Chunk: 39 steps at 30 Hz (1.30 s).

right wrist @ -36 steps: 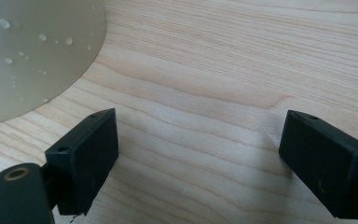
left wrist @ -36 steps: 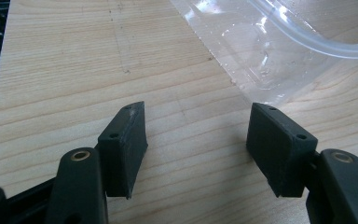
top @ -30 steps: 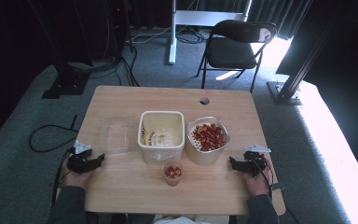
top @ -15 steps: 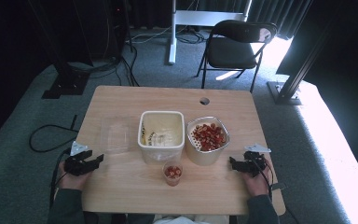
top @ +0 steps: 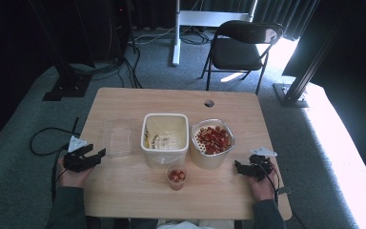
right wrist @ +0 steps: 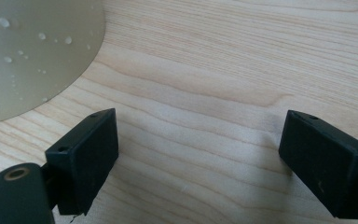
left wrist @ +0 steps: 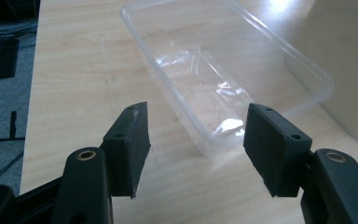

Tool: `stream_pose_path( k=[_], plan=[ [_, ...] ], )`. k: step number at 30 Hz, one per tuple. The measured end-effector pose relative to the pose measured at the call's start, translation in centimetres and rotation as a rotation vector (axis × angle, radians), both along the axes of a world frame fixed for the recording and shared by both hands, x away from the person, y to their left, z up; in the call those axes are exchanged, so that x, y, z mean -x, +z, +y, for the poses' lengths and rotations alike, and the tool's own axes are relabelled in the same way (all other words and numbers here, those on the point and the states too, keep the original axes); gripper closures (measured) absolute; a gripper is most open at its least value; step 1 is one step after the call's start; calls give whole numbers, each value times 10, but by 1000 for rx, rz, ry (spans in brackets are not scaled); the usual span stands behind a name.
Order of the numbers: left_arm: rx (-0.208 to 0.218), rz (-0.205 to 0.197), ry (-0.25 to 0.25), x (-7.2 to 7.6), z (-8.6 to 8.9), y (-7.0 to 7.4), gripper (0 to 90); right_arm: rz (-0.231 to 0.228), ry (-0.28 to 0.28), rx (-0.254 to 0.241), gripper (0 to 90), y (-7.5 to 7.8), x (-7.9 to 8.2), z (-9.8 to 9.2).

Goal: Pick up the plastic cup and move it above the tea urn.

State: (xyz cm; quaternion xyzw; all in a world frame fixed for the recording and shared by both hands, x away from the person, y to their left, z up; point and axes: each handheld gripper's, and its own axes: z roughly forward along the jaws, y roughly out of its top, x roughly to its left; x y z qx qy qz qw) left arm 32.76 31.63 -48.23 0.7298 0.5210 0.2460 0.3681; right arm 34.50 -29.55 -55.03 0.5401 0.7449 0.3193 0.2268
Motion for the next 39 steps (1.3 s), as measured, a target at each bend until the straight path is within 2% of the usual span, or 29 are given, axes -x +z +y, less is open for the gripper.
stream_pose_path(
  k=[6, 11, 14, 18, 23, 25, 28, 30, 32, 34, 39],
  plan=[
    [-15, 43, 21, -21, -7, -4, 423, 0, -1, 0, 113, 0, 0, 0],
    [-24, 79, 43, -27, -9, -13, 425, 0, -4, -2, 113, 0, 1, 0],
    [-34, 98, 57, -30, -8, -17, 455, 0, -4, -1, 114, 0, 1, 0],
    [-61, 117, 75, -33, -5, -19, 557, 0, -4, -2, 114, 0, 1, 0],
    [-72, 122, 111, -36, -1, -20, 768, -1, -3, -1, 114, 0, 1, 0],
    [-63, 123, 113, -37, 1, -20, 762, -1, -3, -1, 113, 0, 1, 0],
    [-53, 129, 101, -38, 2, -22, 679, 0, -4, -1, 113, 0, 1, 0],
    [-49, 145, 94, -41, 2, -25, 660, 0, -4, -2, 113, 0, 1, 0],
    [-54, 148, 98, -43, 2, -27, 724, 0, -4, -1, 113, 0, 1, 0],
    [-39, 145, 98, -43, 4, -27, 776, 0, -4, -2, 114, 0, 1, 0],
    [5, 105, 90, -39, 8, -17, 844, 0, -4, -2, 113, 0, 1, 0]
  ],
)
